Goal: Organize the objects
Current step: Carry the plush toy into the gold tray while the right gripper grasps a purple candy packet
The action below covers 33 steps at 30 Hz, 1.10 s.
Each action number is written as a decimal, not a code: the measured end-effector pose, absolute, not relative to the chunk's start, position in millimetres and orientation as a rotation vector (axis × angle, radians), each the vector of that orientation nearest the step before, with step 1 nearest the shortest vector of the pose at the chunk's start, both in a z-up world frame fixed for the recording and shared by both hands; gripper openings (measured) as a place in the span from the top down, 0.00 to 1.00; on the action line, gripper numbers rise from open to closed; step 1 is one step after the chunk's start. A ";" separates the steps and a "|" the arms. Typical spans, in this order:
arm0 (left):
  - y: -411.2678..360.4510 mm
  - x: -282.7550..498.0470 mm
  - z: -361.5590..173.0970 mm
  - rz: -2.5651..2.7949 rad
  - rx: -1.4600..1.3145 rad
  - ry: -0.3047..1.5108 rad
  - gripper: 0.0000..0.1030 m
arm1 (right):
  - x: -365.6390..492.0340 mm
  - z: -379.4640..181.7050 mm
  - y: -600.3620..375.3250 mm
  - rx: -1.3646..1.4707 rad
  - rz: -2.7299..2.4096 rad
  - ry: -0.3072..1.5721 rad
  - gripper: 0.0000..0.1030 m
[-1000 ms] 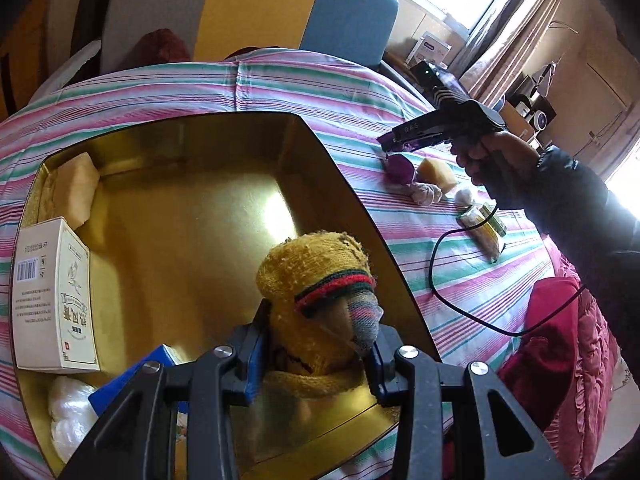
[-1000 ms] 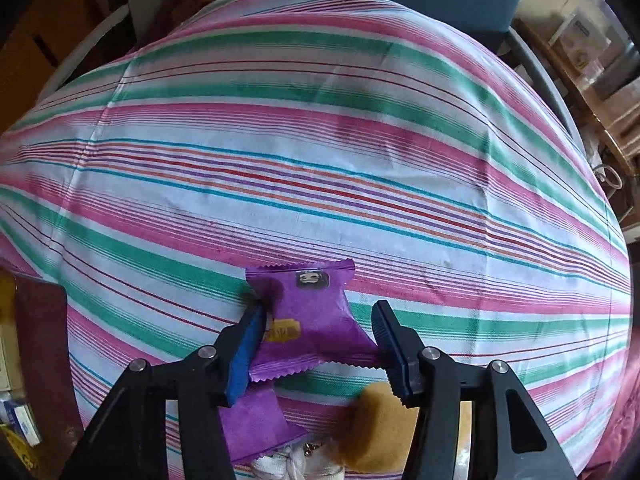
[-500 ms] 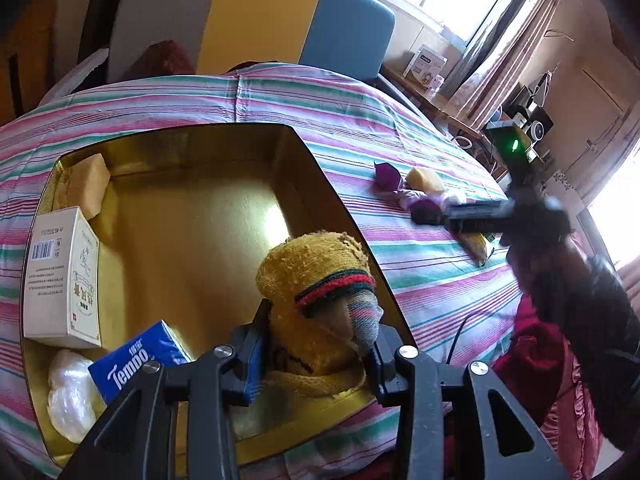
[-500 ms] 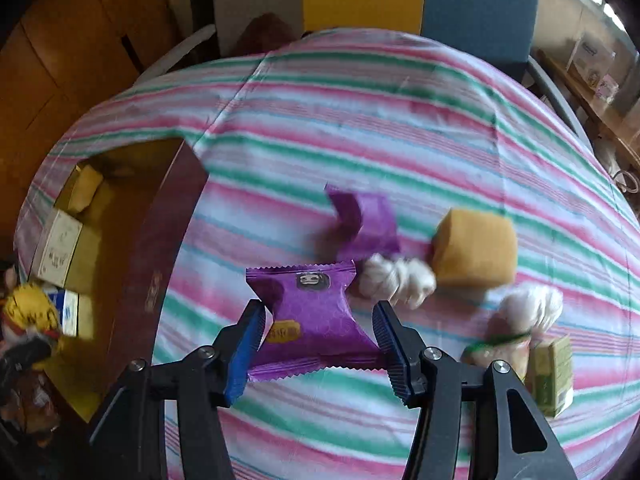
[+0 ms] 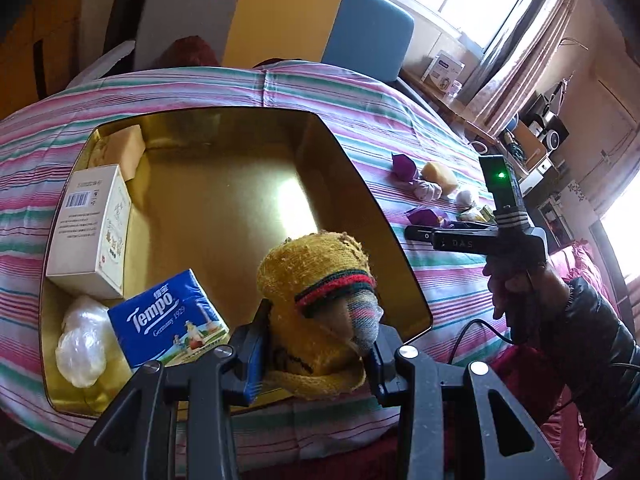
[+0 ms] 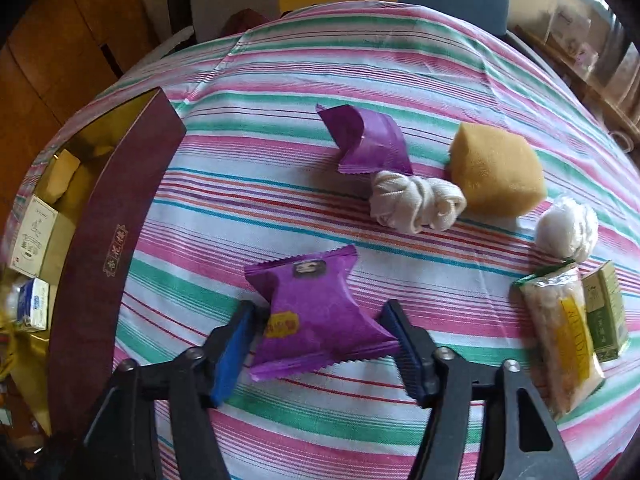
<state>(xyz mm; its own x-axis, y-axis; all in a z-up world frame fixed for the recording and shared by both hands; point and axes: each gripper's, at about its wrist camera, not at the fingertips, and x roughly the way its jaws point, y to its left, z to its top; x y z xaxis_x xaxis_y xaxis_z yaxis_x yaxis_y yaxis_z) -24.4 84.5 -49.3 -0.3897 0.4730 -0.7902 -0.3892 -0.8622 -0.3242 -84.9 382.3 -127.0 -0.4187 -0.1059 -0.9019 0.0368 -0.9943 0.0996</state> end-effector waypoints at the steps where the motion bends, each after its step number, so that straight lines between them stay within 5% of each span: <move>1: 84.2 -23.2 -48.3 2.263 -1.321 -0.113 0.61 | -85.6 -127.8 378.8 1.634 -2.563 -0.074 0.22; 4: 81.1 -20.8 -47.3 2.278 -1.322 -0.114 0.61 | -87.1 -132.8 364.6 1.617 -2.538 0.021 0.02; 19: 73.2 -15.3 -50.0 2.301 -1.343 -0.107 0.61 | -92.4 -129.6 371.3 1.655 -2.535 -0.034 0.01; 22: 70.7 -17.4 -49.0 2.312 -1.340 -0.101 0.61 | -91.9 -128.2 372.0 1.660 -2.550 -0.011 0.09; 24: 68.4 -20.4 -46.6 2.325 -1.337 -0.101 0.61 | -91.1 -123.4 374.2 1.640 -2.577 -0.009 0.28; 25: 66.8 -23.5 -44.9 2.337 -1.335 -0.094 0.61 | -90.7 -120.5 376.3 1.629 -2.594 -0.011 0.46; 33: 47.2 -77.9 -36.6 2.425 -1.374 -0.178 0.61 | -94.1 -120.4 373.1 1.637 -2.593 0.045 0.46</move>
<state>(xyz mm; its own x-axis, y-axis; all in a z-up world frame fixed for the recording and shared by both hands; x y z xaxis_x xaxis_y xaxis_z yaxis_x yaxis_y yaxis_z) -77.9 47.2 -36.6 -0.4703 0.3579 -0.8067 -0.2365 -0.9318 -0.2755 -94.1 373.1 -120.4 -0.4284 -0.0474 -0.9023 0.0790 -0.9968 0.0148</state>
